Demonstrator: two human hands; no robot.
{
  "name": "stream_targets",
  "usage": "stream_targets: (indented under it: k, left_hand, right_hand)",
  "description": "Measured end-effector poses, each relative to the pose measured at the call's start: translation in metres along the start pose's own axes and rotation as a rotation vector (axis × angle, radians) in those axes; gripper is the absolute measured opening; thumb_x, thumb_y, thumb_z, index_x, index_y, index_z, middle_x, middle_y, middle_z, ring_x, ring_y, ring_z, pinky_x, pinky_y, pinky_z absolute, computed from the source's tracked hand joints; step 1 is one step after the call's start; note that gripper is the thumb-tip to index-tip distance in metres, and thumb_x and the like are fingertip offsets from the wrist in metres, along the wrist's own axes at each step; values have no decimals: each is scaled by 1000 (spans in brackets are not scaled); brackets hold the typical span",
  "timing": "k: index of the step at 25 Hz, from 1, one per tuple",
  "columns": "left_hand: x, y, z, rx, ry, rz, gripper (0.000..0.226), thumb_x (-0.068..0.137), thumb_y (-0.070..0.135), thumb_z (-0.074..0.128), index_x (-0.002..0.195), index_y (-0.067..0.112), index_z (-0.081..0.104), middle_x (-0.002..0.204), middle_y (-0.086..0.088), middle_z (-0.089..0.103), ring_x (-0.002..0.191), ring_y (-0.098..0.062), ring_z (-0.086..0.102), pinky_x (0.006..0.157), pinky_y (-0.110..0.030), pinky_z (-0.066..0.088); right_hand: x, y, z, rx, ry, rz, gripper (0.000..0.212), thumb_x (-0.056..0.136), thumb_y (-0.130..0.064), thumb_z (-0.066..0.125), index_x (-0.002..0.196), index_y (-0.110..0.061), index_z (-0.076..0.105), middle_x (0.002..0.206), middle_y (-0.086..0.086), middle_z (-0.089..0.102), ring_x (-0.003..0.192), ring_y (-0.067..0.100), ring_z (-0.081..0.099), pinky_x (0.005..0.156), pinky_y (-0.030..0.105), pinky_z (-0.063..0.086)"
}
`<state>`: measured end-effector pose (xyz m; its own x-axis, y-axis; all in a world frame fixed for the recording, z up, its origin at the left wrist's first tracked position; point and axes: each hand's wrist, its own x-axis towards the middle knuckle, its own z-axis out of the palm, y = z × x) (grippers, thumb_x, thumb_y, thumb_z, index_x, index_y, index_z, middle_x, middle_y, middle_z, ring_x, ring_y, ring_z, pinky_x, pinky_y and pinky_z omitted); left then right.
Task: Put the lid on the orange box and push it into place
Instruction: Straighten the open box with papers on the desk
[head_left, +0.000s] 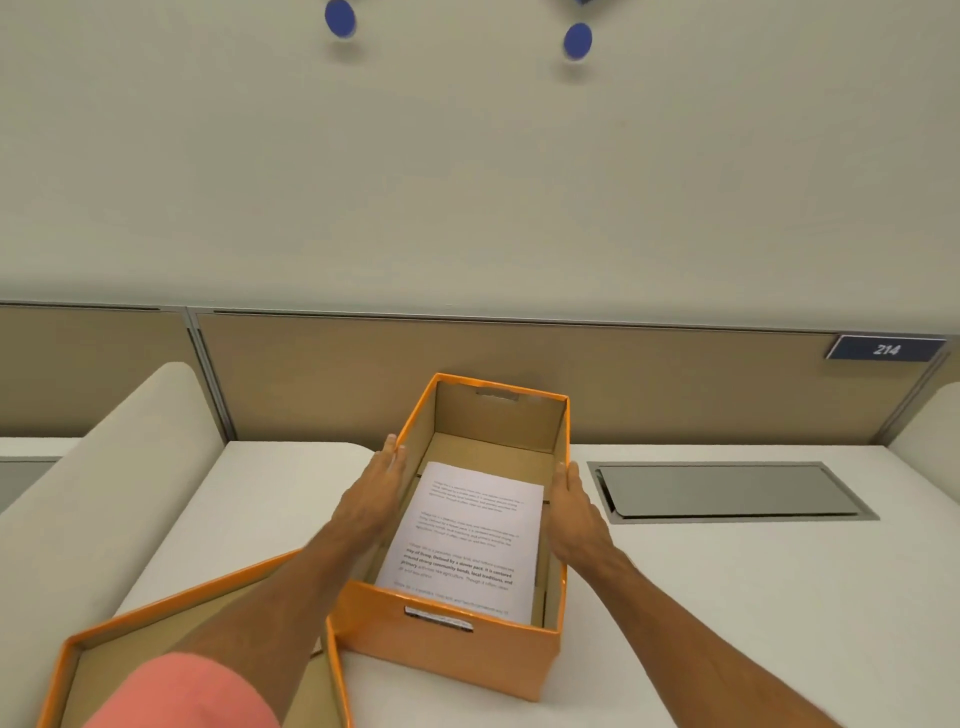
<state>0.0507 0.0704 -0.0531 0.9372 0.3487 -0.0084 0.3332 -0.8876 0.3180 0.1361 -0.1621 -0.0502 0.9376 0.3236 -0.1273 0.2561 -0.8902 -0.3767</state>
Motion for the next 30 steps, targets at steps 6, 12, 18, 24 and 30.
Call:
stream_targets:
  k: [6,12,18,24,30]
  left_hand:
    - [-16,22,-1,-70,-15,25,54,100,7,21,152,12,6,163,-3,3,143,-31,30,113,-43,32]
    - [-63,86,2,-105,30,-60,59,98,3,26,152,12,4,162,-5,5,140,-31,35,111,-44,38]
    - [-126,183,15,-112,67,-121,57,98,8,32,151,8,11,159,-9,21,131,-33,46,102,-43,44]
    - [-181,265,55,-105,74,-126,58,93,8,52,145,5,28,147,-13,43,116,-30,60,92,-38,53]
    - [-219,315,70,-101,88,-110,41,94,14,51,133,5,45,146,-13,45,116,-31,60,94,-35,50]
  right_hand:
    - [-17,13,-15,-29,30,-26,69,97,-1,40,151,-4,-3,163,10,-7,136,31,41,108,39,39]
    - [-45,70,-51,-20,61,-111,59,97,0,30,151,-4,7,162,14,9,136,37,39,110,44,36]
    - [-91,161,-88,-116,75,-243,51,101,-15,20,151,-9,12,157,12,26,136,35,38,109,46,35]
    - [-141,245,-121,-53,34,-178,58,97,-1,33,150,-4,11,161,15,13,133,37,44,105,45,42]
    - [-163,291,-130,-51,8,-210,57,98,-1,30,151,-4,9,161,15,12,142,35,31,113,44,32]
